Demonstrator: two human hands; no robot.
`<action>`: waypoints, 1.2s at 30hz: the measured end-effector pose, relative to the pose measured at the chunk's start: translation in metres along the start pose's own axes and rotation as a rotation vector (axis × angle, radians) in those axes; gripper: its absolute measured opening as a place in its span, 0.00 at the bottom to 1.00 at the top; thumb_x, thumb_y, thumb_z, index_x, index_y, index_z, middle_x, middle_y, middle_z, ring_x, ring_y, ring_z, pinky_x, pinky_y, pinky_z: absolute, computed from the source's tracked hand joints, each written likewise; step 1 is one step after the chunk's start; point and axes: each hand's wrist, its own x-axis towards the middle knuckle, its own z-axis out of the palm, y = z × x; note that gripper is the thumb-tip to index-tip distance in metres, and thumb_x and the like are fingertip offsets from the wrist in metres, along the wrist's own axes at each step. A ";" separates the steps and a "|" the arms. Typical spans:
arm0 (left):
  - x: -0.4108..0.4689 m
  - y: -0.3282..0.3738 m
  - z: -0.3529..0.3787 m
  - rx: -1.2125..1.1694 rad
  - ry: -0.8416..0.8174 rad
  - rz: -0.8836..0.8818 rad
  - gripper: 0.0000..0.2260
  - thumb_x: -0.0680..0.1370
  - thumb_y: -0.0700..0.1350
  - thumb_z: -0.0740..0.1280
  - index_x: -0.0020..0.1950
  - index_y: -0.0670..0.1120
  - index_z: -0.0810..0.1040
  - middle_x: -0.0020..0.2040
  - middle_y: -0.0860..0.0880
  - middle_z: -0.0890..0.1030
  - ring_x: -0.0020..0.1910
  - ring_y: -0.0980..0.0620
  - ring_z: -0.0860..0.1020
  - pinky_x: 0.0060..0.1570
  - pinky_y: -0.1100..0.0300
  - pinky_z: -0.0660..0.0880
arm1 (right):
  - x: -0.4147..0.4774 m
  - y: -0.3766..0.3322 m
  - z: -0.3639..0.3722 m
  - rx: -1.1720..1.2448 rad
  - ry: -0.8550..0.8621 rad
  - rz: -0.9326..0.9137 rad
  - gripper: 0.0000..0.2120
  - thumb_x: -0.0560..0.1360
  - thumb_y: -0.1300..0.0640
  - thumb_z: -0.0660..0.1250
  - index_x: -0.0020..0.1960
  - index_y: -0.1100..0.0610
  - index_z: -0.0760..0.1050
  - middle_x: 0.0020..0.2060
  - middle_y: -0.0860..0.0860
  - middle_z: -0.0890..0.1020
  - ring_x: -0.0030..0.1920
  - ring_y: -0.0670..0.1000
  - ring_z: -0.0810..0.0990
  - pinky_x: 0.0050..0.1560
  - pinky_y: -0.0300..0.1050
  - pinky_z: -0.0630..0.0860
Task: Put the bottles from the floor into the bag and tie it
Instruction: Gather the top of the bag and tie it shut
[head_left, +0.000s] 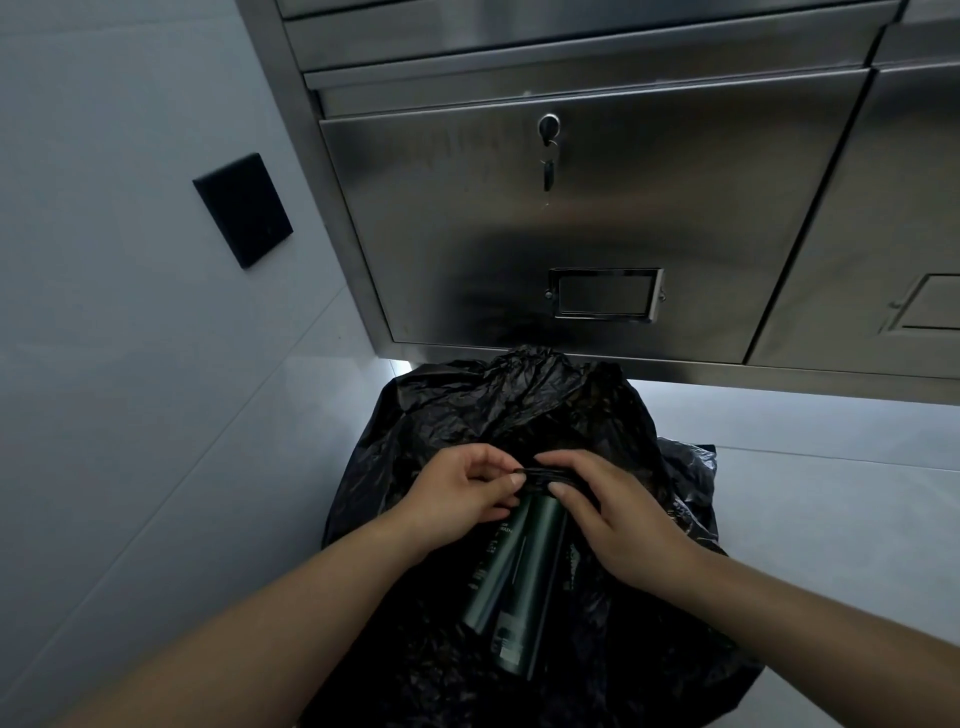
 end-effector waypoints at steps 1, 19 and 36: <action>-0.001 -0.001 -0.001 0.003 -0.002 -0.004 0.02 0.75 0.39 0.67 0.45 0.45 0.78 0.39 0.48 0.80 0.35 0.59 0.80 0.38 0.68 0.78 | 0.001 -0.001 0.001 0.001 0.000 -0.014 0.13 0.78 0.54 0.62 0.62 0.52 0.73 0.55 0.45 0.78 0.56 0.36 0.73 0.55 0.28 0.67; -0.012 -0.025 -0.073 0.867 0.307 0.194 0.22 0.67 0.48 0.75 0.60 0.52 0.75 0.65 0.48 0.70 0.65 0.50 0.69 0.66 0.59 0.65 | 0.013 0.017 0.004 0.067 0.142 0.053 0.09 0.78 0.54 0.62 0.56 0.45 0.73 0.51 0.39 0.78 0.52 0.32 0.74 0.48 0.22 0.66; -0.007 -0.039 -0.093 0.954 0.411 0.220 0.13 0.71 0.35 0.67 0.50 0.51 0.81 0.54 0.50 0.76 0.53 0.49 0.77 0.51 0.65 0.67 | 0.016 0.021 -0.005 0.008 0.194 0.061 0.09 0.77 0.56 0.62 0.57 0.50 0.75 0.51 0.45 0.80 0.53 0.41 0.76 0.51 0.24 0.66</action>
